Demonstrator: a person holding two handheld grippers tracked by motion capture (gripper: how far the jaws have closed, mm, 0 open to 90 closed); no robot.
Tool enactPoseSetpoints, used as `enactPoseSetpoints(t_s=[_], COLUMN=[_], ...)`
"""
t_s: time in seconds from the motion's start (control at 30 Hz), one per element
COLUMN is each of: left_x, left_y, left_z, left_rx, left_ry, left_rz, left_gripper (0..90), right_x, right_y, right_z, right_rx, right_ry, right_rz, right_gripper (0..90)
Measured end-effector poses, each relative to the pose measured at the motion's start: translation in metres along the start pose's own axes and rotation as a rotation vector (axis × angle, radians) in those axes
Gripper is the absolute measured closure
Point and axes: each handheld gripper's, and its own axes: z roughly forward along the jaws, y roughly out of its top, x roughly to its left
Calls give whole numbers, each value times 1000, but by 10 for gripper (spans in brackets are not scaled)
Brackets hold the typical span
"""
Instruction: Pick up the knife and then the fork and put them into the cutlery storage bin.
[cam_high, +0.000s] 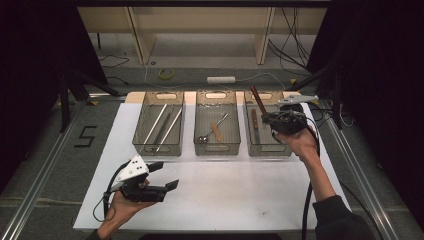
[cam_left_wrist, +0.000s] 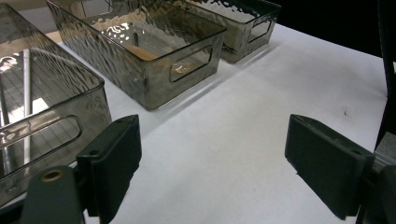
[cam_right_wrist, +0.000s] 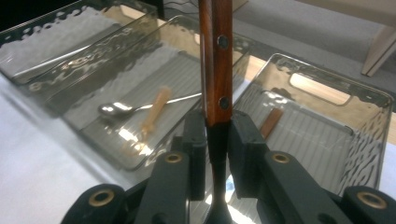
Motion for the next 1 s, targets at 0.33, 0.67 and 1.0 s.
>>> enactPoseSetpoints(t_s=[0.33,0.67,1.0], left_x=[0,0,0], left_y=[0,-1,0], left_z=[-2,-1,-1], left_rx=[-7,-6,0], left_ry=[4,6,5], left_rz=[1,9,15], left_gripper=[173,173,172], right_x=[-20,-29,-36], right_y=[11,11,8], right_z=[20,39,54], right_rx=[28,59,93], right_ry=[-36,-56,-80], right_rz=[66,117,157], right_gripper=[788,787,787])
